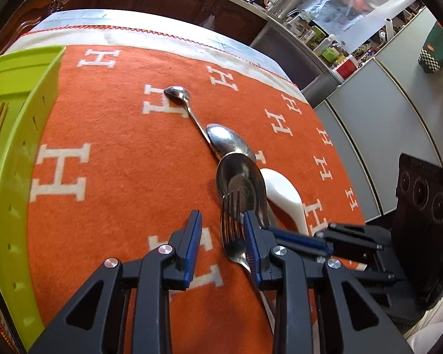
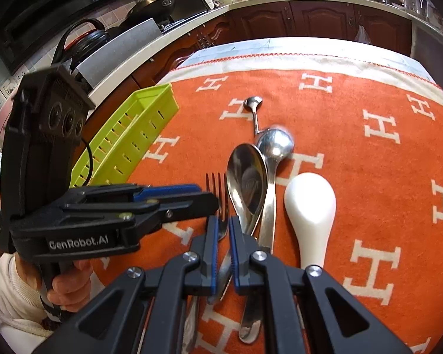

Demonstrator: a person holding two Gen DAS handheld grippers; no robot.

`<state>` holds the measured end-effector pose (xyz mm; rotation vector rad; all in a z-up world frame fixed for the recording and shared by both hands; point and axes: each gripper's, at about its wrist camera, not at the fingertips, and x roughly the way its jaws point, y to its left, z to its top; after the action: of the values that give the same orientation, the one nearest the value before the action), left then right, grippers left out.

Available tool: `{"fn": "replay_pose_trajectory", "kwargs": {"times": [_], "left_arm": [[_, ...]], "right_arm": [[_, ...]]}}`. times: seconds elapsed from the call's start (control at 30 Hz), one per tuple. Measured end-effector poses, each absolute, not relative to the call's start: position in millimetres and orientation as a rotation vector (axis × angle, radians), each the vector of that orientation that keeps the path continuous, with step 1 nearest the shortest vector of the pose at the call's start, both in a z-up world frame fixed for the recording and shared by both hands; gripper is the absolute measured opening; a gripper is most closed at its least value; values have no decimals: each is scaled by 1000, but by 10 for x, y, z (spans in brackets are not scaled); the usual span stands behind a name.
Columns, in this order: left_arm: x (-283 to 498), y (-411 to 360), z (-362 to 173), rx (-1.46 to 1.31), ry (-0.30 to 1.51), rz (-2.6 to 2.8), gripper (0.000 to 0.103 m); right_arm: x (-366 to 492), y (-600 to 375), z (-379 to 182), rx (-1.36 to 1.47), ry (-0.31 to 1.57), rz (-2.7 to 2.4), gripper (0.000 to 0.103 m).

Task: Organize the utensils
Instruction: 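Hold the fork with the left tool while the right tool grasps the large steel spoon, then carry the fork and large spoon into the green tray and open both tools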

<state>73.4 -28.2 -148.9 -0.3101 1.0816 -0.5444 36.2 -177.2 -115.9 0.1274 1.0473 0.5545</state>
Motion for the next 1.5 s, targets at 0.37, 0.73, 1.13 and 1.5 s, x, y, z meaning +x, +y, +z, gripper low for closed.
{"fn": "replay_pose_trajectory", "kwargs": {"times": [0.37, 0.73, 1.13, 1.5], "left_arm": [[732, -379, -1525, -332, 1053, -587, 26], [587, -315, -1486, -390, 982, -568, 1], [565, -145, -1480, -404, 999, -530, 1], [531, -216, -1505, -348, 993, -531, 47]], "right_arm": [[308, -1913, -1061, 150, 1007, 543, 8], [472, -2015, -1043, 157, 984, 440, 10], [633, -1699, -1128, 0, 949, 412, 10], [649, -1616, -1183, -36, 942, 442, 8]]}}
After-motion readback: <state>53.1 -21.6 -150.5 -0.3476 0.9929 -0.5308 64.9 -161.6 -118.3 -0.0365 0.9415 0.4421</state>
